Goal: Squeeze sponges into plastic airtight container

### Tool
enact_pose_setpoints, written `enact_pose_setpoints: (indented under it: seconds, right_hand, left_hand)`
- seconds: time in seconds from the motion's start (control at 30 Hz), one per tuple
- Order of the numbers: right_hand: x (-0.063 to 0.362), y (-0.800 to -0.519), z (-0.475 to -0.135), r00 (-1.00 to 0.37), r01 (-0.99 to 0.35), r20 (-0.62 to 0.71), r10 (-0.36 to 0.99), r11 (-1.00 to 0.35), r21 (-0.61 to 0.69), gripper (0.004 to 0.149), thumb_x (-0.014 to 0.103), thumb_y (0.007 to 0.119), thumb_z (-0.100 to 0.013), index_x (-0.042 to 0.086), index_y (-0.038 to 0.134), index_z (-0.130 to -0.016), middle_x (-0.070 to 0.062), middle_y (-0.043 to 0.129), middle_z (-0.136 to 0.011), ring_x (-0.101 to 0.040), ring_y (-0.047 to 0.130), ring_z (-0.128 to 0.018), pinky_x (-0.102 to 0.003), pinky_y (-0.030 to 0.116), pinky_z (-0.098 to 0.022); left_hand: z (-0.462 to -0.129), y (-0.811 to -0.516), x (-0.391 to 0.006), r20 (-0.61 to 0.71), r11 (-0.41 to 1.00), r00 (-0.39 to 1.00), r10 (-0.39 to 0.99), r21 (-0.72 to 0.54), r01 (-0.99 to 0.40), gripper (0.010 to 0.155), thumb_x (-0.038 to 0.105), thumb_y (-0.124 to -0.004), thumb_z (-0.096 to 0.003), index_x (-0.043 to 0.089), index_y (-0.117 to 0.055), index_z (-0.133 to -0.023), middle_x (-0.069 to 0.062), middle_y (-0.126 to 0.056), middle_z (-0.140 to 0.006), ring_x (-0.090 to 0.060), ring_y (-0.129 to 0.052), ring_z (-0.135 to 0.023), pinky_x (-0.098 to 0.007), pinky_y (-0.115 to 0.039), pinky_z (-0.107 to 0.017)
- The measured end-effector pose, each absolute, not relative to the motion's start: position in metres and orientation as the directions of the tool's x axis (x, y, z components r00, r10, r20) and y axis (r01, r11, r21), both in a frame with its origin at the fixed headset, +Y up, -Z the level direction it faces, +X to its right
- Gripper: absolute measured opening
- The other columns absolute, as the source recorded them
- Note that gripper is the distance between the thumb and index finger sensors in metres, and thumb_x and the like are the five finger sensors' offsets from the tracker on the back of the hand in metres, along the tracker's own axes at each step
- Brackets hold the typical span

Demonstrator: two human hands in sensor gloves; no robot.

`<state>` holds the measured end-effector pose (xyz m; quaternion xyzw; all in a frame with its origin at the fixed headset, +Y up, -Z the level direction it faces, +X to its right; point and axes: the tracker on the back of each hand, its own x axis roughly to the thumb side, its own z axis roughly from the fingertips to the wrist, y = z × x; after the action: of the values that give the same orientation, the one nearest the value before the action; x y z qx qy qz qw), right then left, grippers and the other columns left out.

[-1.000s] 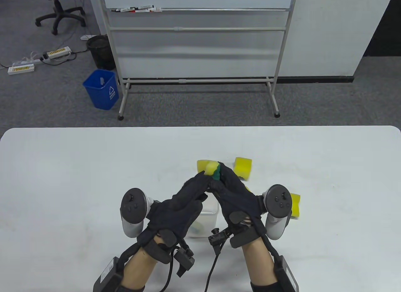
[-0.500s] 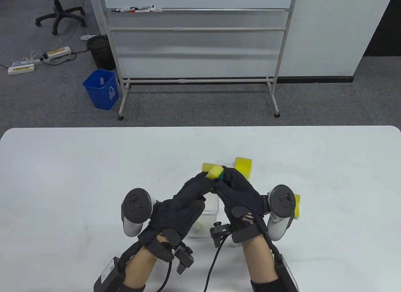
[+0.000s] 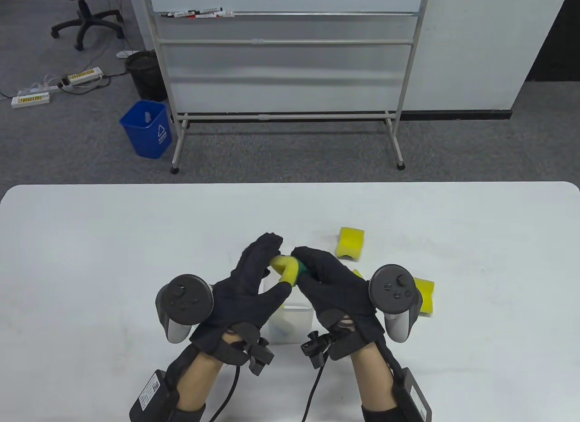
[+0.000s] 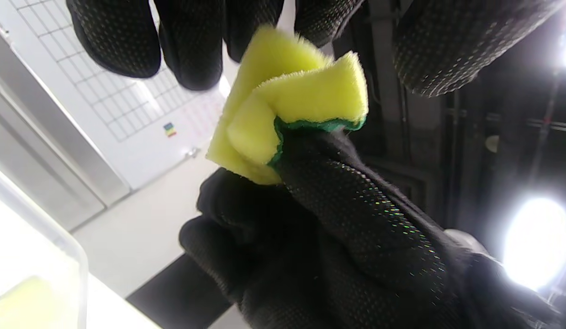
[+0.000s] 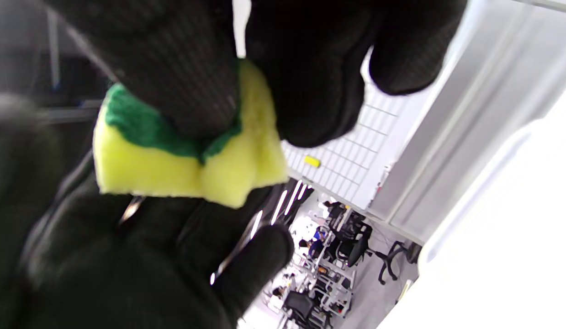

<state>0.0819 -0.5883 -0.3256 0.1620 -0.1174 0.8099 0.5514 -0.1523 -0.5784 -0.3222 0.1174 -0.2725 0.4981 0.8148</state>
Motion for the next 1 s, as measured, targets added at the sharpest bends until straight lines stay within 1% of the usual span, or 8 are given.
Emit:
enact_pose_setpoints:
  seconds: [0.03,0.23,0.47,0.63,0.8,0.87,0.93,1.0]
  right_hand:
    - [0.078,-0.586,-0.323,-0.379,-0.913,0.413,0.828,-0.407,-0.024,0.048,0.031,0.091,-0.043,0.031,0.087,-0.091,-0.005,0.09,-0.087,-0.027,0.096,-0.068,-0.056,0.069,-0.065]
    - [0.073,-0.584,-0.318,-0.49,-0.867,0.419,0.764,-0.479,-0.139,0.055,0.032,0.093,-0.041,0.021,0.083,-0.094,-0.005,0.093,-0.084,-0.027,0.099,-0.065,-0.056,0.071,-0.064]
    - [0.073,-0.583,-0.317,-0.496,-0.865,0.411,0.765,-0.475,-0.16,0.058,0.032,0.094,-0.041,0.019,0.081,-0.096,-0.006,0.095,-0.083,-0.026,0.1,-0.063,-0.055,0.072,-0.064]
    - [0.07,-0.585,-0.316,-0.468,-0.881,0.41,0.783,-0.452,-0.142,0.061,0.037,0.092,-0.042,0.02,0.078,-0.099,-0.006,0.094,-0.085,-0.027,0.1,-0.065,-0.055,0.072,-0.064]
    - [0.07,-0.593,-0.322,-0.335,-0.925,0.359,0.871,-0.377,0.052,0.078,0.054,0.089,-0.043,0.022,0.064,-0.109,-0.014,0.083,-0.101,-0.036,0.091,-0.081,-0.059,0.067,-0.067]
    - [0.068,-0.595,-0.324,-0.323,-0.918,0.346,0.881,-0.38,0.112,0.077,0.051,0.089,-0.044,0.023,0.061,-0.11,-0.012,0.082,-0.1,-0.035,0.09,-0.082,-0.059,0.066,-0.067]
    - [0.067,-0.594,-0.323,-0.316,-0.939,0.392,0.864,-0.343,0.001,0.069,0.04,0.09,-0.044,0.02,0.067,-0.106,-0.007,0.091,-0.088,-0.03,0.097,-0.07,-0.056,0.07,-0.065]
    - [0.066,-0.593,-0.322,-0.348,-0.931,0.419,0.838,-0.36,-0.053,0.067,0.037,0.09,-0.043,0.019,0.069,-0.104,-0.005,0.095,-0.081,-0.027,0.099,-0.063,-0.055,0.072,-0.063]
  left_hand:
    - [-0.324,-0.578,-0.153,0.559,0.484,0.359,0.748,-0.088,-0.871,0.072,0.055,-0.08,-0.0474,0.024,-0.058,-0.108,-0.014,-0.071,-0.111,-0.038,-0.084,-0.093,-0.059,-0.075,-0.066]
    - [-0.325,-0.575,-0.165,0.522,0.528,0.471,0.711,0.045,-0.848,0.054,0.048,-0.083,-0.0465,0.021,-0.08,-0.093,-0.01,-0.095,-0.088,-0.028,-0.102,-0.068,-0.049,-0.087,-0.055]
    - [-0.32,-0.569,-0.16,0.527,0.674,0.65,0.548,0.182,-0.716,0.049,0.045,-0.081,-0.046,0.018,-0.083,-0.087,-0.007,-0.103,-0.073,-0.023,-0.107,-0.053,-0.044,-0.091,-0.046]
    - [-0.325,-0.576,-0.165,0.507,0.594,0.591,0.628,0.178,-0.784,0.046,0.041,-0.083,-0.0443,0.015,-0.085,-0.083,-0.008,-0.104,-0.064,-0.02,-0.107,-0.045,-0.042,-0.092,-0.042]
    - [-0.331,-0.581,-0.174,0.489,0.465,0.456,0.743,0.112,-0.878,0.045,0.04,-0.083,-0.0443,0.015,-0.086,-0.082,-0.007,-0.104,-0.061,-0.018,-0.107,-0.043,-0.041,-0.093,-0.041]
    - [-0.332,-0.584,-0.174,0.482,0.419,0.404,0.777,0.083,-0.904,0.045,0.04,-0.083,-0.0443,0.015,-0.086,-0.082,-0.007,-0.104,-0.061,-0.018,-0.107,-0.043,-0.041,-0.093,-0.041]
    - [-0.333,-0.586,-0.173,0.473,0.43,0.41,0.78,0.072,-0.9,0.045,0.04,-0.083,-0.0446,0.015,-0.085,-0.082,-0.007,-0.104,-0.062,-0.018,-0.107,-0.044,-0.041,-0.093,-0.041]
    - [-0.334,-0.587,-0.171,0.474,0.458,0.438,0.764,0.081,-0.885,0.046,0.04,-0.082,-0.045,0.015,-0.085,-0.083,-0.007,-0.104,-0.063,-0.018,-0.107,-0.045,-0.041,-0.093,-0.042]
